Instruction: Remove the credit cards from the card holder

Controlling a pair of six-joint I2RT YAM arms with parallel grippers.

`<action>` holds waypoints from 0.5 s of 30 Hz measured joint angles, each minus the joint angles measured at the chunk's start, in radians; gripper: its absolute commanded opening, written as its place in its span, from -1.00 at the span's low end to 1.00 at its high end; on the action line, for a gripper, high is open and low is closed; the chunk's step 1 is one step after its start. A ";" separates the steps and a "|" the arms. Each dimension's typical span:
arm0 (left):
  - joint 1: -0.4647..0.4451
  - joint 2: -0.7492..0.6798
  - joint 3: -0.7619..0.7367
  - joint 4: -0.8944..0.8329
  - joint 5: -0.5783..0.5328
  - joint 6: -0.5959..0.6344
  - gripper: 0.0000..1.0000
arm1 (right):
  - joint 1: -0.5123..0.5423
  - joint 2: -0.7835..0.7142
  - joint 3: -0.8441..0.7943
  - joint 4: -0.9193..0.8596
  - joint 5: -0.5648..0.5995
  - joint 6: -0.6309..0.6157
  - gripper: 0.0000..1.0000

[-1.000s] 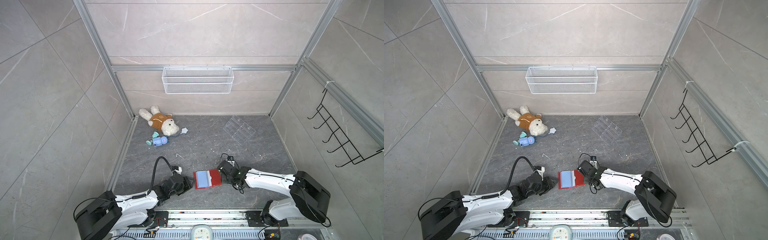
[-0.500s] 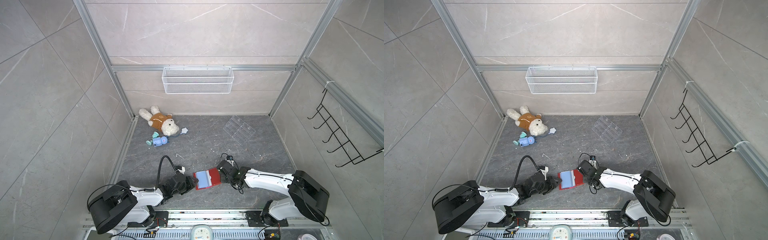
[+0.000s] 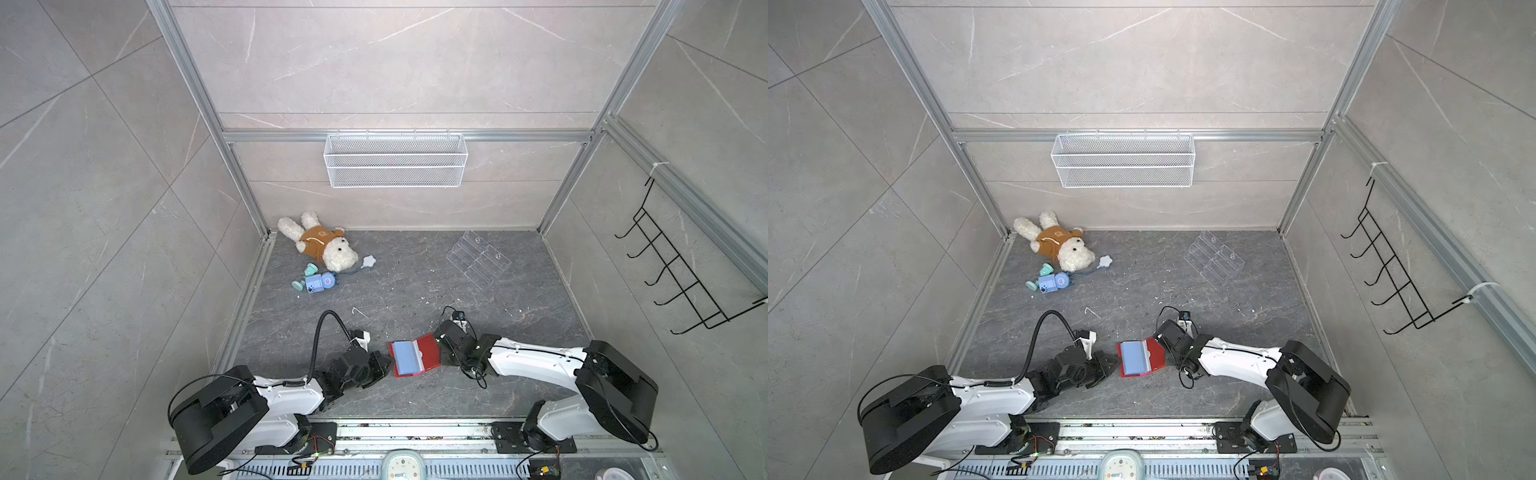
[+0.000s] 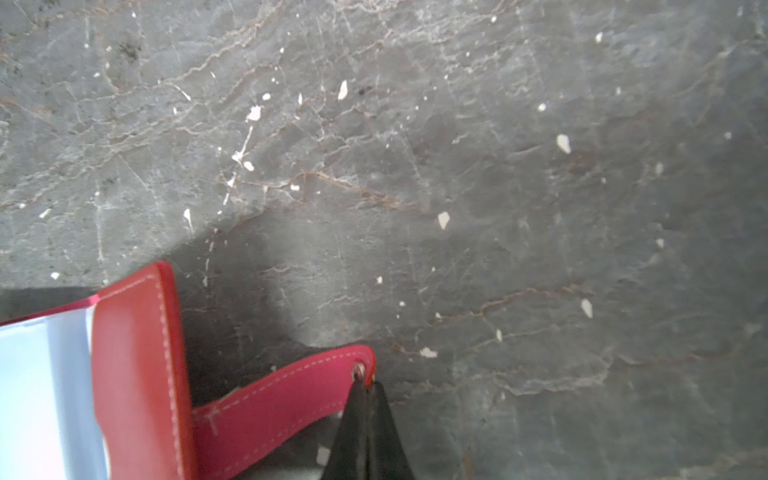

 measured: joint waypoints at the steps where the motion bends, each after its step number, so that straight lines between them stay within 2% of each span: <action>1: 0.000 0.000 0.000 0.000 0.000 0.004 -0.95 | 0.000 0.000 -0.001 0.005 -0.004 0.000 -1.00; 6: 0.000 0.003 0.000 0.000 0.001 0.009 -1.00 | 0.000 0.000 -0.002 0.013 -0.019 0.000 -1.00; 7: 0.000 0.002 0.000 0.000 0.001 0.011 -1.00 | 0.000 -0.002 -0.002 0.013 -0.019 0.000 -0.93; 8: 0.000 0.001 0.000 -0.001 0.001 0.013 -1.00 | 0.000 -0.006 -0.003 0.011 -0.023 0.000 -0.80; 10: 0.000 -0.005 0.000 -0.003 0.001 0.016 -1.00 | 0.000 -0.028 -0.005 -0.006 -0.023 0.000 -0.26; 12: 0.000 -0.011 0.000 -0.003 0.002 0.021 -1.00 | -0.001 -0.070 -0.005 -0.034 -0.023 -0.002 0.16; 15: 0.000 -0.011 0.000 -0.005 0.003 0.026 -1.00 | -0.001 -0.166 -0.003 -0.089 -0.016 -0.010 0.52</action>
